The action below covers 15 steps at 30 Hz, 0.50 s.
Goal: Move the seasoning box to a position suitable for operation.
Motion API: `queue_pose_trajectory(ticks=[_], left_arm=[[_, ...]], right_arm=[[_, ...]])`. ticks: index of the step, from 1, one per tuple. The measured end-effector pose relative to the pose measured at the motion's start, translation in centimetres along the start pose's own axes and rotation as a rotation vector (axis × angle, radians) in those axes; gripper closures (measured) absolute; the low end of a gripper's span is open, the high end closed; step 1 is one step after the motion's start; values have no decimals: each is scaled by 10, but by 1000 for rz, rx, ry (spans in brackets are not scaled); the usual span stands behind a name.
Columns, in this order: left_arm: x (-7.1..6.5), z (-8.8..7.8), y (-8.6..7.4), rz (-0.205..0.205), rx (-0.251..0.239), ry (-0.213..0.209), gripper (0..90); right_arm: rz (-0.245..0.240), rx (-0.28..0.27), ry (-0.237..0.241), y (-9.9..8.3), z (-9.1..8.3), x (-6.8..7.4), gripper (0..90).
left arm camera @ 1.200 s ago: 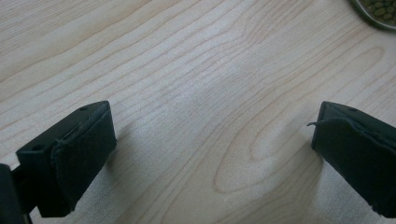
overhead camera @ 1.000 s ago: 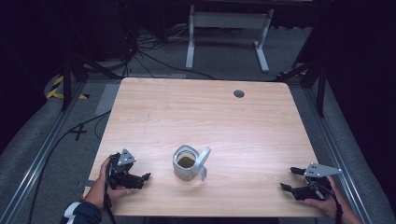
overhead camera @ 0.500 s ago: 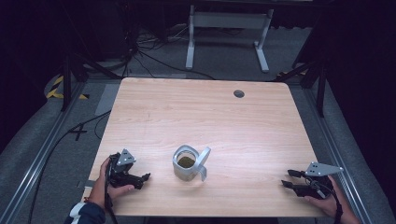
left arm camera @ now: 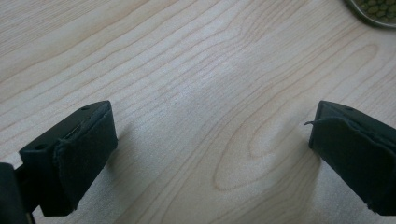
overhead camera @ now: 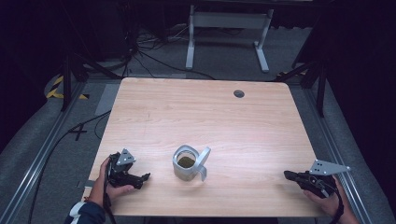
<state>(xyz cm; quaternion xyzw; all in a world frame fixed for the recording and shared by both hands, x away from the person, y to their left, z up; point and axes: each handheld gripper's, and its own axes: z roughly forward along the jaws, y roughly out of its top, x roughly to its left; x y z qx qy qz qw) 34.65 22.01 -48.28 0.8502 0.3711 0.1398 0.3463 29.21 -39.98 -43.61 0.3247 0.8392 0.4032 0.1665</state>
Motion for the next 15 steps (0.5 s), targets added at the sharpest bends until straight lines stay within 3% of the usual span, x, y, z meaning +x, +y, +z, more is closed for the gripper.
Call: queue_pose_trajectory(ticks=[8, 15], left_arm=[[0, -1, 0, -2, 7, -5, 14], [0, -1, 0, 0, 8, -6, 14]], right_arm=[[-26, 1, 7, 6, -1, 6, 895], [-75, -18, 42, 24, 2, 20, 896]])
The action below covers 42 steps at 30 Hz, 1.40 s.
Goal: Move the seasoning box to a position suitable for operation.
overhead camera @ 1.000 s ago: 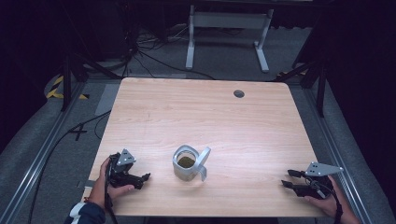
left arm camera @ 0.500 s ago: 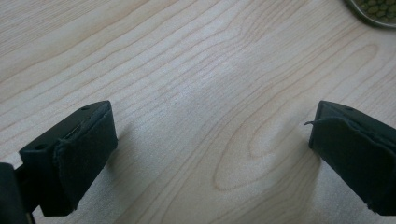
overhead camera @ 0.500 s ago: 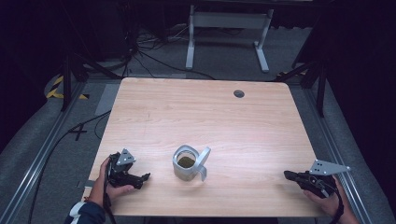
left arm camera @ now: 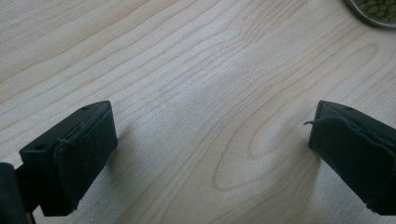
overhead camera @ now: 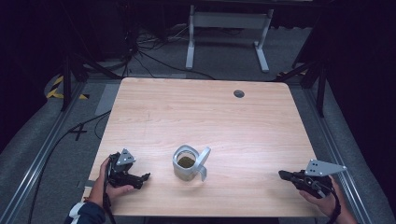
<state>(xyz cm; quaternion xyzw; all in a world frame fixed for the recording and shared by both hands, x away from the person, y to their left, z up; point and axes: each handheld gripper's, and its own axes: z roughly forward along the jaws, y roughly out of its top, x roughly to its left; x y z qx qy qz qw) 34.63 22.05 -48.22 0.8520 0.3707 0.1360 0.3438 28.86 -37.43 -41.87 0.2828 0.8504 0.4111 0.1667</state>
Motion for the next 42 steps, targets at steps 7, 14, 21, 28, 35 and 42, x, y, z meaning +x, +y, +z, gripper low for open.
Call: queue_pose_trajectory(ticks=[7, 14, 21, 28, 35, 42], left_arm=[[0, -1, 0, 0, 4, 2, 19], [0, -1, 0, -1, 2, 1, 19], [0, 0, 0, 1, 0, -2, 19], [0, 0, 0, 1, -1, -2, 19], [0, 0, 0, 2, 0, -2, 19], [0, 0, 0, 2, 0, -2, 20]], right_arm=[[-70, 3, 32, 28, 12, 15, 896], [-128, -8, 72, 56, 25, 29, 897], [-169, -31, 105, 83, 39, 40, 897], [-203, -54, 139, 105, 51, 51, 897], [-247, -67, 170, 127, 64, 66, 898], [-282, -67, 198, 142, 75, 80, 898]])
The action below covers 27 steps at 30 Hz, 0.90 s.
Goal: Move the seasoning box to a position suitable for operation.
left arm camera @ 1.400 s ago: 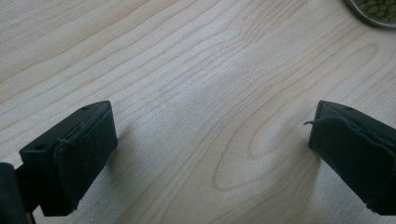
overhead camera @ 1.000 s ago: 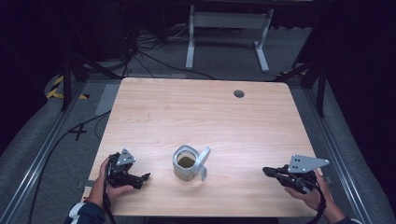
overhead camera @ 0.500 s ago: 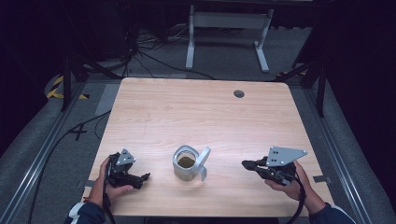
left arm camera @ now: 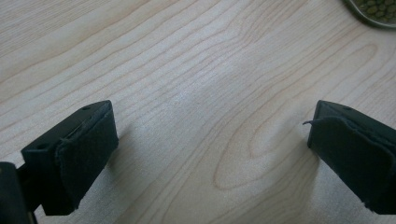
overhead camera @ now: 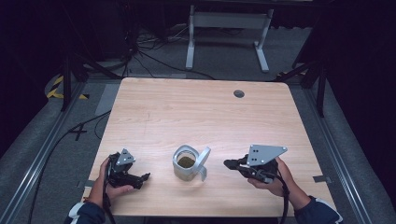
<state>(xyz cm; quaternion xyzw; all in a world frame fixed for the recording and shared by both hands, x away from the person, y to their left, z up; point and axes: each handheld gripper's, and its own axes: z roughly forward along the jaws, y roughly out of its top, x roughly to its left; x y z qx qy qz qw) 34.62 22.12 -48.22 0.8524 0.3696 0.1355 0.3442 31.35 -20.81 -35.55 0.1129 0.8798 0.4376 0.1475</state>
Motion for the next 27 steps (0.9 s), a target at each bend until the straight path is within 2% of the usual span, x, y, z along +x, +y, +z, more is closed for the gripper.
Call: queue_pose_trajectory(ticks=[17, 27], left_arm=[[0, 0, 0, -2, 0, -2, 19], [0, 0, 0, -2, 0, -2, 20]], right_arm=[[-51, 6, 15, 32, 22, 7, 898], [-56, 11, 14, 35, 26, 6, 897]])
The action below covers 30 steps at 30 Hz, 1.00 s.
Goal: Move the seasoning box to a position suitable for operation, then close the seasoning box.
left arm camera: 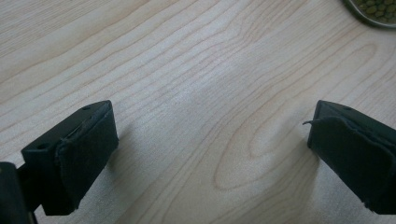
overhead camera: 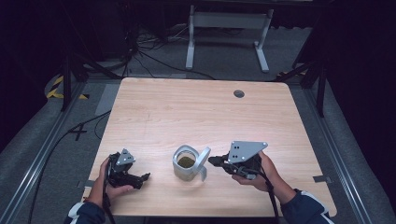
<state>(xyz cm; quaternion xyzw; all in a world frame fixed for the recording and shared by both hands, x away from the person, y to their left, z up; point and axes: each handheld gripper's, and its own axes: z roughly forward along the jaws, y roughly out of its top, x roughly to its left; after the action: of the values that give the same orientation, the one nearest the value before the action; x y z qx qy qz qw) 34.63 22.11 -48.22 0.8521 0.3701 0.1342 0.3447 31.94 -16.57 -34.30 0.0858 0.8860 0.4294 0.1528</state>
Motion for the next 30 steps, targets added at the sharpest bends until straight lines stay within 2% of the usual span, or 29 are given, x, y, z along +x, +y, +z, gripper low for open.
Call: queue_pose_trajectory(ticks=[23, 30], left_arm=[[0, 0, 0, 0, 0, 0, 20], [0, 0, 0, 1, -2, -1, 20]], right_arm=[[-6, 16, -4, 10, 19, -2, 898], [-9, 25, 4, 15, 33, -4, 897]])
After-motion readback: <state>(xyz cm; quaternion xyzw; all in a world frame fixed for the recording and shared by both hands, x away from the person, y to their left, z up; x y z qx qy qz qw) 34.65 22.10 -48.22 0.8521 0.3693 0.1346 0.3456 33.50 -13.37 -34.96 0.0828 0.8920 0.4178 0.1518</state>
